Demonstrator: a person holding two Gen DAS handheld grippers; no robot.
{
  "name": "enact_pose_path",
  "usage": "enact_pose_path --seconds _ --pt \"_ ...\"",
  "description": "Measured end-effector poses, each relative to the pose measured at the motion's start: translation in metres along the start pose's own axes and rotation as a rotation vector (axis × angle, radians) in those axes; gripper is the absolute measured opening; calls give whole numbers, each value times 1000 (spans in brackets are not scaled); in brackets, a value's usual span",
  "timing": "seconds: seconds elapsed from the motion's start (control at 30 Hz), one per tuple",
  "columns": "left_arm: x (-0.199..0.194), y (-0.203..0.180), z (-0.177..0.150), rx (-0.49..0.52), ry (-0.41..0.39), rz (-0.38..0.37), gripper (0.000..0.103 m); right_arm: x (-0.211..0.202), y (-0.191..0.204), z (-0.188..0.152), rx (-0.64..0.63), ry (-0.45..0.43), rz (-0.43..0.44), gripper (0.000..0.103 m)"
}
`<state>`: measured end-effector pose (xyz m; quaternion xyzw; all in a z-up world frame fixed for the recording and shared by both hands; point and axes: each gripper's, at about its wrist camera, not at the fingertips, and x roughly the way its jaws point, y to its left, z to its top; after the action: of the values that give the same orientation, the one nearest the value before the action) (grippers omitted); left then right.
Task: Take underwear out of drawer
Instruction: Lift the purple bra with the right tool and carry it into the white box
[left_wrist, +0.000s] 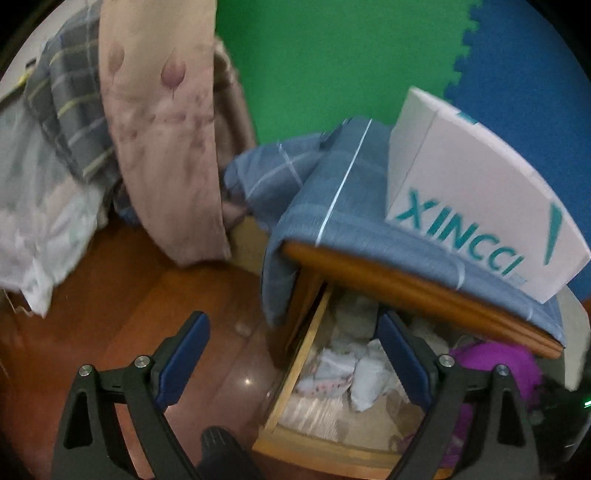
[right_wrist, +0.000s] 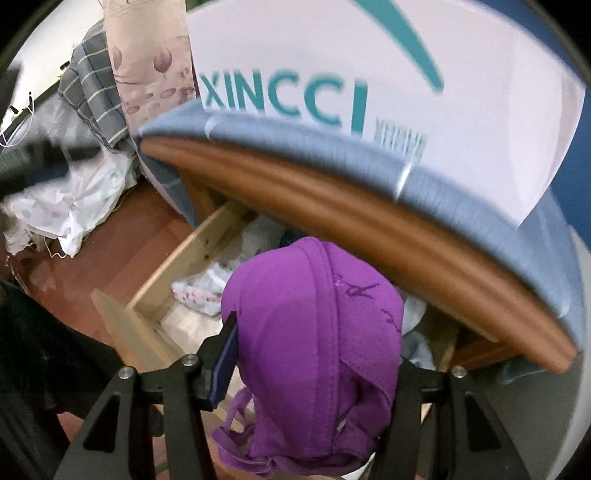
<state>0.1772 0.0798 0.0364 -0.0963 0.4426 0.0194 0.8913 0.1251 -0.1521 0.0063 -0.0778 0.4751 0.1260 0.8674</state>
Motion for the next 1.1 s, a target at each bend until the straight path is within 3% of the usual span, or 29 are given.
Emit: enact_pose_path --seconds 0.33,0.57,0.7,0.87,1.1 --pt "16 9 -9 -31 68 -7 91 -67 8 31 -4 -29 28 55" --pt "14 9 -8 -28 62 -14 91 -133 12 64 6 -139 62 55" --pt "14 8 -8 -29 63 -22 91 -182 6 103 13 -250 52 55" --pt "12 2 -9 -8 49 -16 91 -224 -4 174 6 -377 -5 55" --pt "8 -5 -10 28 4 11 91 -217 -26 271 70 -418 -72 55"
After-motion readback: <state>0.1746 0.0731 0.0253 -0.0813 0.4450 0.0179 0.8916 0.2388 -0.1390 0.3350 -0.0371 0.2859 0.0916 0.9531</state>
